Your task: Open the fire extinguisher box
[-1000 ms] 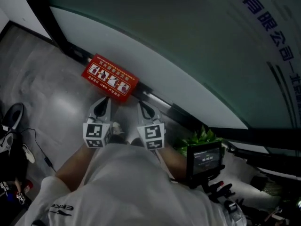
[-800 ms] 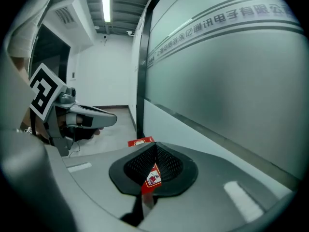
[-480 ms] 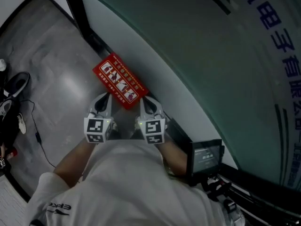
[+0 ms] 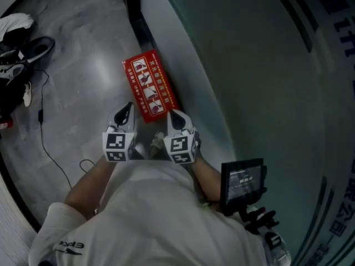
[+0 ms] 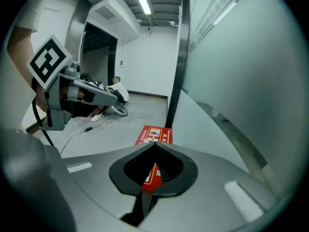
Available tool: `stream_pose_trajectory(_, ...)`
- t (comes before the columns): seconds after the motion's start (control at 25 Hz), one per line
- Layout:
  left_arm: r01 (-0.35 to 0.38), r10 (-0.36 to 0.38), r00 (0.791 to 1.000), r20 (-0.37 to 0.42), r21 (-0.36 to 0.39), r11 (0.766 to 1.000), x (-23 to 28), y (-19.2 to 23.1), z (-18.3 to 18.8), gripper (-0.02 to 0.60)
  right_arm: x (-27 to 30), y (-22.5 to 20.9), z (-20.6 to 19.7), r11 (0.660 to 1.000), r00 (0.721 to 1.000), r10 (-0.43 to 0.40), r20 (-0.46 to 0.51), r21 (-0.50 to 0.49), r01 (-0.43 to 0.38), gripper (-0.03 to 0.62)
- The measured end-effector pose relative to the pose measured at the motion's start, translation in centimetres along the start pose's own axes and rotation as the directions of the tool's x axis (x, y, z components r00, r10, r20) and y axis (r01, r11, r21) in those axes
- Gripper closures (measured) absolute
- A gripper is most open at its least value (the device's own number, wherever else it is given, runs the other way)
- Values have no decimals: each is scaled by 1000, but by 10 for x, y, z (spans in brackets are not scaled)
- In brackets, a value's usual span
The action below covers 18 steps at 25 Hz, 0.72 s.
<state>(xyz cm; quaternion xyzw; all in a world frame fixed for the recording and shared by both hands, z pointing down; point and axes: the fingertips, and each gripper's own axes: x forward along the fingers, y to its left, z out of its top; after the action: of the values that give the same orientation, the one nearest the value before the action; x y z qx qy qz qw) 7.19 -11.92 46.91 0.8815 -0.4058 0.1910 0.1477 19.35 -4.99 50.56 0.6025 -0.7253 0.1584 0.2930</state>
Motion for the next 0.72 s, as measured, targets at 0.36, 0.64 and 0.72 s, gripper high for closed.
stream_pose_trajectory(0.36, -86, 79, 993, -90, -76, 993, -8, 3, -71, 578, 26, 33, -39, 959, 992, 101, -73, -257, -117, 579)
stream_pose_trajectory(0.64, -113, 96, 979, -179, -85, 990, -6, 4, -133, 578, 49, 68, -81, 891, 978, 165, -130, -406, -204, 579)
stream_pose_trajectory(0.72, -112, 95, 974, -205, -72, 991, -3, 1, -154, 578, 57, 75, -96, 870, 973, 177, -145, -440, -224, 579)
